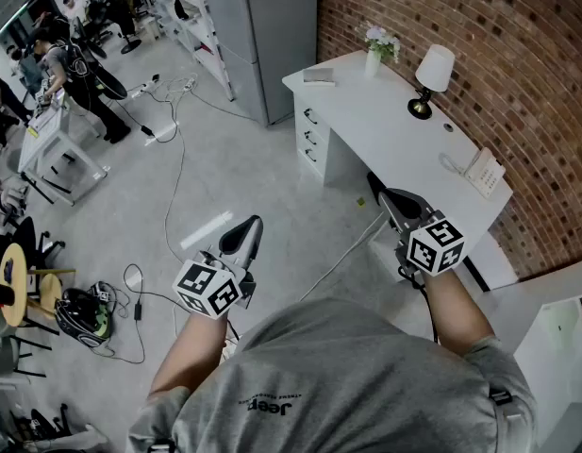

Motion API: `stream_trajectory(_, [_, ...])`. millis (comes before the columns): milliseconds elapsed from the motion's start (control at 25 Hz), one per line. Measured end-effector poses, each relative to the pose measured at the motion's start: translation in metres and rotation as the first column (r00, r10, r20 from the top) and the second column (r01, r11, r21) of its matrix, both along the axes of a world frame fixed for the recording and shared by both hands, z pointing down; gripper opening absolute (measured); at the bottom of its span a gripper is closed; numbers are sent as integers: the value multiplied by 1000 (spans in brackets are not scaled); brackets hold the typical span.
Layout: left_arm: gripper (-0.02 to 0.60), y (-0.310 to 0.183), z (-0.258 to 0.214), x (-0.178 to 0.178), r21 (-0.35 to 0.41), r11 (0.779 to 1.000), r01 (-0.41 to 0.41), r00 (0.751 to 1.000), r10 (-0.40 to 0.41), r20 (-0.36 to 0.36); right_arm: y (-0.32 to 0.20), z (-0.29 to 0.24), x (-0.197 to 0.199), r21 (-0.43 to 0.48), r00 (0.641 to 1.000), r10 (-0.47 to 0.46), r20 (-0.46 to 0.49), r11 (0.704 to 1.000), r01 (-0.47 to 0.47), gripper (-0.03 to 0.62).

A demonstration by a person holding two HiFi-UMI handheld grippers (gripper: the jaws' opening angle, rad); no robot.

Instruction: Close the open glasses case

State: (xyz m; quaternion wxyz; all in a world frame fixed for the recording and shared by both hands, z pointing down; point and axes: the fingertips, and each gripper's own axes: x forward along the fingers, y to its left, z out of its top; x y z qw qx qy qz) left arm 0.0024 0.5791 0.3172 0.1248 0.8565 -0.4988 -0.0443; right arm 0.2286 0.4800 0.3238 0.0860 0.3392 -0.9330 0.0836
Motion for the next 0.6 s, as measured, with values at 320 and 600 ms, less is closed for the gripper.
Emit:
stream_trajectory(320, [-3,-2,-4,5,7,1000,13,1000,-13,-6,-2,-2,7,3,1000,-7,1,1000,7,8])
stream_trajectory(600, [-3,-6,-7,21,10,1000,27,1000,-27,-3,-7,-4,20,-16,999,-33,15,999,33,8])
